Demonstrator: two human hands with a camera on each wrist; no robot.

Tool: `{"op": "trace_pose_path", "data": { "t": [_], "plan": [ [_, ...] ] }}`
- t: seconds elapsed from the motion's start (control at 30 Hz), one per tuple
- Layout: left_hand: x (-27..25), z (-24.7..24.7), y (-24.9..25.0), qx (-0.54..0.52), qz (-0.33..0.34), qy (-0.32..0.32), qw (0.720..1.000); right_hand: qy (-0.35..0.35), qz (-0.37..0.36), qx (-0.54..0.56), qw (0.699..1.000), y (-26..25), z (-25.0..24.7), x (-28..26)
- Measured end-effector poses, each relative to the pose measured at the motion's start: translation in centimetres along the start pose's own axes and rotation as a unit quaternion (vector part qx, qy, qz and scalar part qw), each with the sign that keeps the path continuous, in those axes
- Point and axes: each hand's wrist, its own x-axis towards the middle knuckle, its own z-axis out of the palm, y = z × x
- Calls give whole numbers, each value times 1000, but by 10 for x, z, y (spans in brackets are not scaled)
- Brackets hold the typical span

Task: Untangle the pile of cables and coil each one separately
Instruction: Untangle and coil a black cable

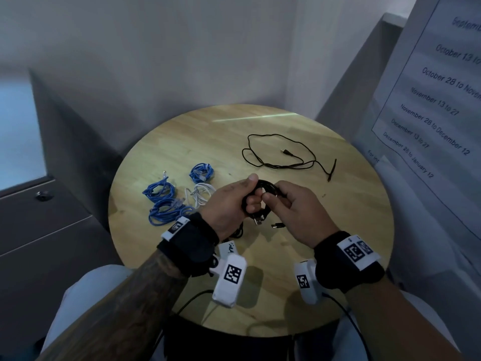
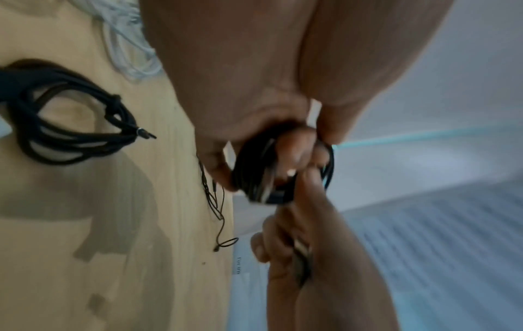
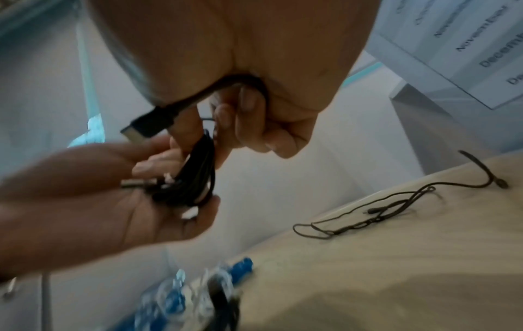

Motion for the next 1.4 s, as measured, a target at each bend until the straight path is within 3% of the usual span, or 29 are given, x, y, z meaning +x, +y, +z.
{"op": "trace_pose_path", "data": {
  "t": [0.13, 0.27, 0.4, 0.6, 0.77, 0.9, 1.03, 1.17, 1.4],
  "plan": [
    [7, -1, -4, -24, 39, 101, 994, 10, 9, -17, 1000, 4, 4, 0],
    [17, -19, 2, -75, 46, 146, 985, 22, 39, -23, 999, 16, -5, 8],
    [19, -28, -2, -107, -12, 119, 987, 51, 19, 1, 999, 14, 1, 9],
    [9, -13, -1, -139, -65, 54, 987, 85, 124, 197, 969, 11, 16, 16],
    [7, -7, -1, -159, -83, 62, 982, 51, 160, 280, 945, 4, 16, 11],
    [10, -6, -8, -168, -87, 78, 979, 44, 158, 291, 943, 2, 30, 9],
    [16, -9, -16, -156, -64, 113, 979, 62, 148, 280, 946, 0, 36, 8],
    [17, -7, -21, -94, -31, 132, 986, 15, 114, 244, 963, -3, 41, 2],
    [10, 1, -26, -20, 21, 68, 997, 64, 82, 234, 967, -1, 34, 7]
  ]
}}
